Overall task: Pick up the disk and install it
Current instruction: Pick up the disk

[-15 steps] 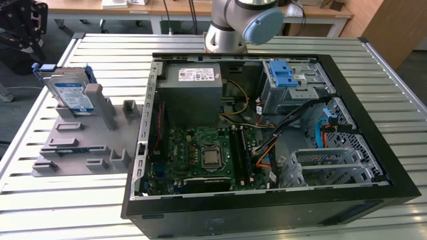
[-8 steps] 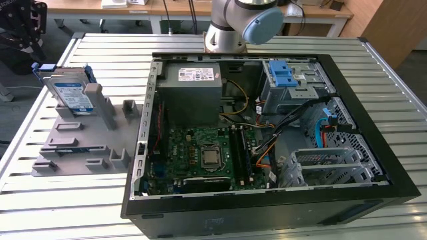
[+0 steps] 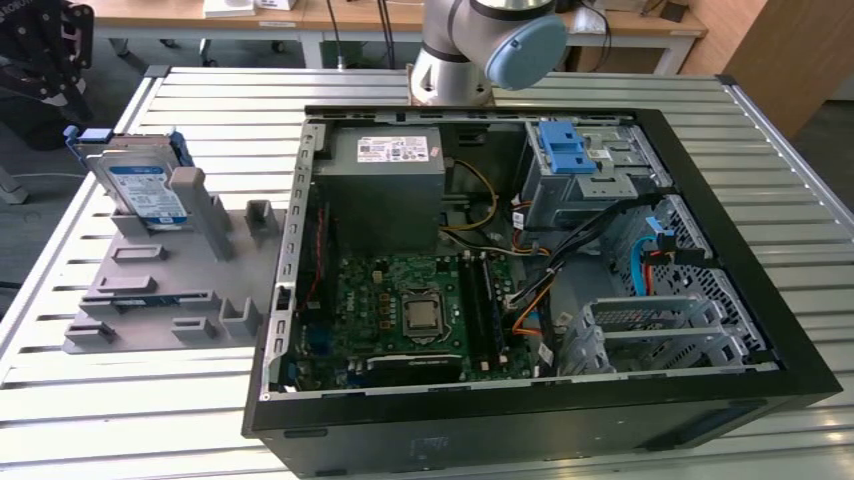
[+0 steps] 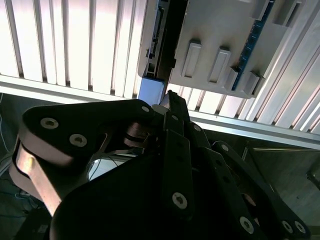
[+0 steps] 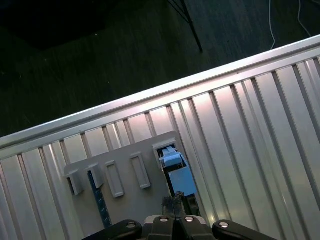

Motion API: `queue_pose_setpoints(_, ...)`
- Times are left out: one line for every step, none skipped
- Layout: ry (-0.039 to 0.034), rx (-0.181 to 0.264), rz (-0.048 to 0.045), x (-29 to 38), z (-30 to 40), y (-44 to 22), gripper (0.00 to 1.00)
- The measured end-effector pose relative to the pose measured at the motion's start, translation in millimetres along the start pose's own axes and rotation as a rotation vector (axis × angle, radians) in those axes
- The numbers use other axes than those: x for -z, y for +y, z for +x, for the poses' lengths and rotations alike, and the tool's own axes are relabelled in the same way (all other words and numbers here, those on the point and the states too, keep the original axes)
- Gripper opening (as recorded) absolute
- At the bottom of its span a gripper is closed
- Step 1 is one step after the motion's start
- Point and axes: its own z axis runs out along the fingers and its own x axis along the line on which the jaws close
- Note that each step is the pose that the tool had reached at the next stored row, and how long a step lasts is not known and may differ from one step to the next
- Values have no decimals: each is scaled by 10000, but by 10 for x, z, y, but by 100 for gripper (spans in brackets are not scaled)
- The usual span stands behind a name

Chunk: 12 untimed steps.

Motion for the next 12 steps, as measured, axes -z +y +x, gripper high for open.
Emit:
queue_pose_setpoints(0, 29, 0, 0, 0, 0, 11)
queue_pose_setpoints(1, 58, 0, 0, 0, 0, 11)
queue_pose_setpoints(3, 88, 1, 0, 0, 0, 11)
queue_pose_setpoints(3, 117, 1, 0, 0, 0, 11)
queue_pose_setpoints(4, 146, 0, 0, 0, 0, 11)
queue_pose_setpoints(5, 174, 1, 0, 0, 0, 11)
queue_pose_setpoints(6, 201, 1, 0, 0, 0, 11)
queue_pose_setpoints(7, 228, 0, 0, 0, 0, 11)
queue_pose_setpoints(8, 255, 0, 0, 0, 0, 11)
queue_pose_setpoints(8, 282, 1, 0, 0, 0, 11)
queue_pose_setpoints(9, 311, 0, 0, 0, 0, 11)
queue_pose_setpoints(10, 334, 1, 0, 0, 0, 11)
